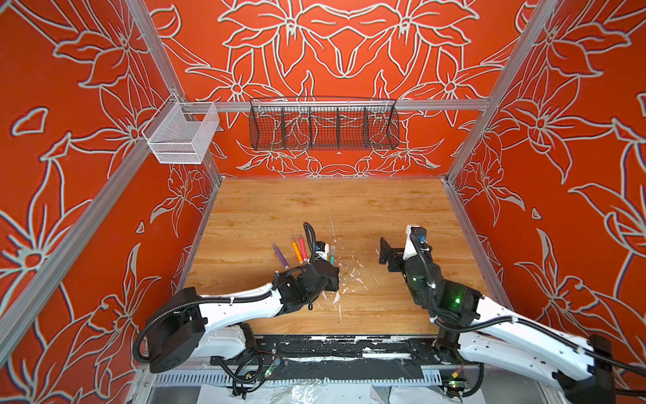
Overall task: Insert the pens into the pen caps
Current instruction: 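Lower the capped green marker with the left gripper while the right draws back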
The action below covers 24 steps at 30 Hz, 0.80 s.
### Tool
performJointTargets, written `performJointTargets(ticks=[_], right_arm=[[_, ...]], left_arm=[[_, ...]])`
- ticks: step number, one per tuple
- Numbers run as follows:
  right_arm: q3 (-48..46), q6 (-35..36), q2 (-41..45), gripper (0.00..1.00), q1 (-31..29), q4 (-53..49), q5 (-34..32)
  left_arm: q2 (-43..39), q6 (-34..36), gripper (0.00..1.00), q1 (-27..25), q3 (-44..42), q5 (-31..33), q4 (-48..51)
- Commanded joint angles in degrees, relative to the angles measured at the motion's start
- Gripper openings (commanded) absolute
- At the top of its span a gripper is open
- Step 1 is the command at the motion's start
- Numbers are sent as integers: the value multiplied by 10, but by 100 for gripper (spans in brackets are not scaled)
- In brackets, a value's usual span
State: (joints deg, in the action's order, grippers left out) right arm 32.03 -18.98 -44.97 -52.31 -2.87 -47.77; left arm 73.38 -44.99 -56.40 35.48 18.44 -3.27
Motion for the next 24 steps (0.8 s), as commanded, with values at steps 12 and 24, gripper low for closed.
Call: performJointTargets(ticks=[12,24], right_arm=[[-59,79,-23,98,121,95,-19],[-69,71,-45,98,135,114,7]], left_arm=[[202,-31,0,-5,112,107,93],[318,-12,0,35,220,85,110]])
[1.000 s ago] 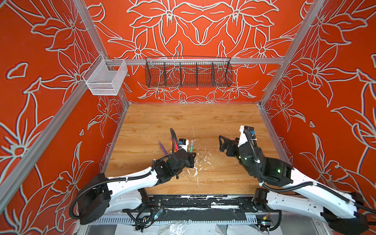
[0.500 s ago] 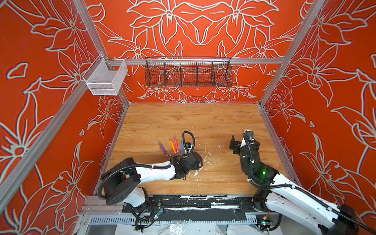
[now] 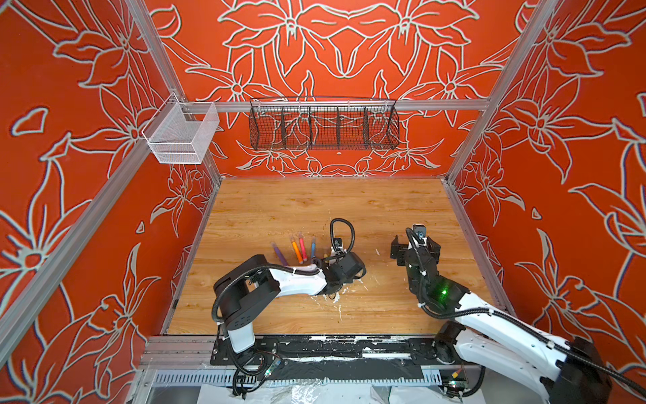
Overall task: Insert the pens into the pen caps
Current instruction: 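Lower the capped green marker with the left gripper while the right draws back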
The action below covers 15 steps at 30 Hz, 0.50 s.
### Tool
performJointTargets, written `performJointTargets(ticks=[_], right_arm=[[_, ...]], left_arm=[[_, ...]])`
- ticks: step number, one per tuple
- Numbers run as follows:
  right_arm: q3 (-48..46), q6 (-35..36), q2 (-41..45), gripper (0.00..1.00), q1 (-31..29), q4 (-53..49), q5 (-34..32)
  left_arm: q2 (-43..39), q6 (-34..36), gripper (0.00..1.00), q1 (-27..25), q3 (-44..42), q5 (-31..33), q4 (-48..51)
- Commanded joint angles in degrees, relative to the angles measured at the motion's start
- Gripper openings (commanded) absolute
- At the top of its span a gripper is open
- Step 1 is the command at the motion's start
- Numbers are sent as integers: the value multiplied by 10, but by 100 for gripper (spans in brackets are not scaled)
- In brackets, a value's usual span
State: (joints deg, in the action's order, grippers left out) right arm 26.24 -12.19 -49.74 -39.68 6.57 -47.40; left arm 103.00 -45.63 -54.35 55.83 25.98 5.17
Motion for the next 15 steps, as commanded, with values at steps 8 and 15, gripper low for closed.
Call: performJointTargets(ticks=[8,15], right_arm=[[-11,-5,-2,98,17,16,13],[-9,-12,-19,98,18,19,25]], left_arm=[[35,-46,8,24,46,57,99],[50,-34,21,31,61,49,101]])
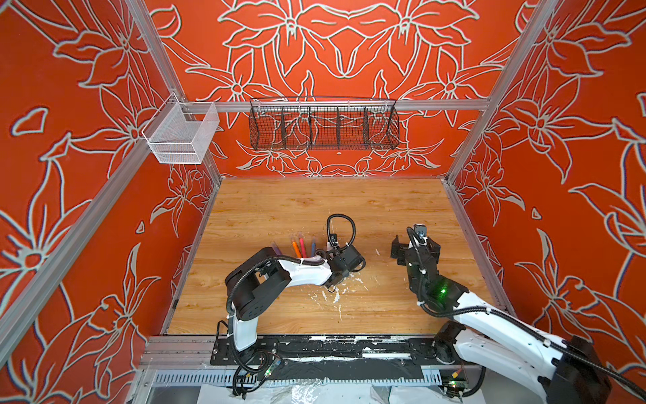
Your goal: Insert the pens into the pen caps
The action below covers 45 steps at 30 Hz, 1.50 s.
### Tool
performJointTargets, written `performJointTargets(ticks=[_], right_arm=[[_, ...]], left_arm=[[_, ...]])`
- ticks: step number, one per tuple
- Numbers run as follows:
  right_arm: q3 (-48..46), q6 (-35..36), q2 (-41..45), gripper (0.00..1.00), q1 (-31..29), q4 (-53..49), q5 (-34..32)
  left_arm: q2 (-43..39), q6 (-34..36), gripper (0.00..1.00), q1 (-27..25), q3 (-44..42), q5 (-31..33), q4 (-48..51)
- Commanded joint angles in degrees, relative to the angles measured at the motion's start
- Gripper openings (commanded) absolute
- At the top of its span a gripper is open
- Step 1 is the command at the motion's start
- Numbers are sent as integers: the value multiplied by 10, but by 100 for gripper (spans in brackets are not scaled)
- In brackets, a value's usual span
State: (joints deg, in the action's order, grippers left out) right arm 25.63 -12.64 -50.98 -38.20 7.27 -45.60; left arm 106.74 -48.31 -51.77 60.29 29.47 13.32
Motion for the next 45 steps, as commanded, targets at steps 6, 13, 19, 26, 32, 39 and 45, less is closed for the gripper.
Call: performJointTargets(ticks=[6,13,19,26,32,39,45], right_arm=[[-2,-4,-14,98,4,13,3],[-4,-5,-7,98,5,12,3],[-26,32,-14,98,11,62,-35],[-71,105,10,98,44,133,-110],[-139,185,-46,97,81,314,-70],[-102,194,-207,98,138,385,13],[-89,206,-242,97,179,406,61]], left_arm=[[22,0,33,6,39,9,37],[-5,7,33,6,41,14,49],[-63,36,33,6,41,12,61],[-208,103,57,7,32,80,115],[-344,33,98,21,-31,341,178],[-544,478,99,157,-328,283,-294],[-626,489,98,311,-489,184,-421]])
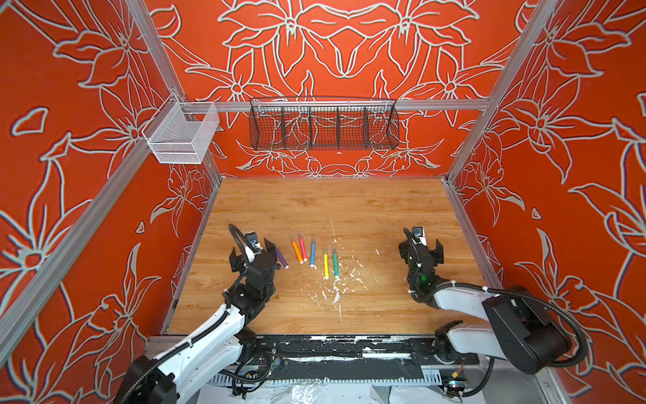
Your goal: Insert the pens into the pen caps
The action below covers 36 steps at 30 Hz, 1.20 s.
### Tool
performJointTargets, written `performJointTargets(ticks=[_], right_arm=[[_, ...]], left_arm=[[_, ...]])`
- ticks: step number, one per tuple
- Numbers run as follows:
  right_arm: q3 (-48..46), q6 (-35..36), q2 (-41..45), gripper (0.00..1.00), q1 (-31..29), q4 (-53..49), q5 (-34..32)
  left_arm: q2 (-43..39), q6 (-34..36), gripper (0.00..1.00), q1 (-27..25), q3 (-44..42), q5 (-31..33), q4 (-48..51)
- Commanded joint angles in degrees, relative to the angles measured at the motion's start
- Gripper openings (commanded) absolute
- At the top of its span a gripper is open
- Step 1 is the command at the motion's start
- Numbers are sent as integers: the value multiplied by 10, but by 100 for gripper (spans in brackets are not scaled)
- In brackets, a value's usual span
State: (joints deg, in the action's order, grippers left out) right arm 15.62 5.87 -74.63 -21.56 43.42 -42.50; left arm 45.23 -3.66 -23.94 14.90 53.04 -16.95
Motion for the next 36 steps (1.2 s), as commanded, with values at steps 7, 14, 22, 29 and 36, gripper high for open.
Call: performJointTargets(ticks=[7,14,22,29,36], right_arm=[[-22,-1,-58,98,73,165,96],[2,-34,-40,98,108,80,156],[-29,-41,-86,97,139,172,225],[15,-58,-66,97,144,57,217],[9,-57,-72,97,146,79,221]], left_arm=[[146,13,99,113,-65,-108,-257],[283,28,99,137,-70,-158,-425],[282,58,98,146,-58,-289,-376],[347,27,98,196,16,-342,-296],[340,2,97,225,27,-367,-259]])
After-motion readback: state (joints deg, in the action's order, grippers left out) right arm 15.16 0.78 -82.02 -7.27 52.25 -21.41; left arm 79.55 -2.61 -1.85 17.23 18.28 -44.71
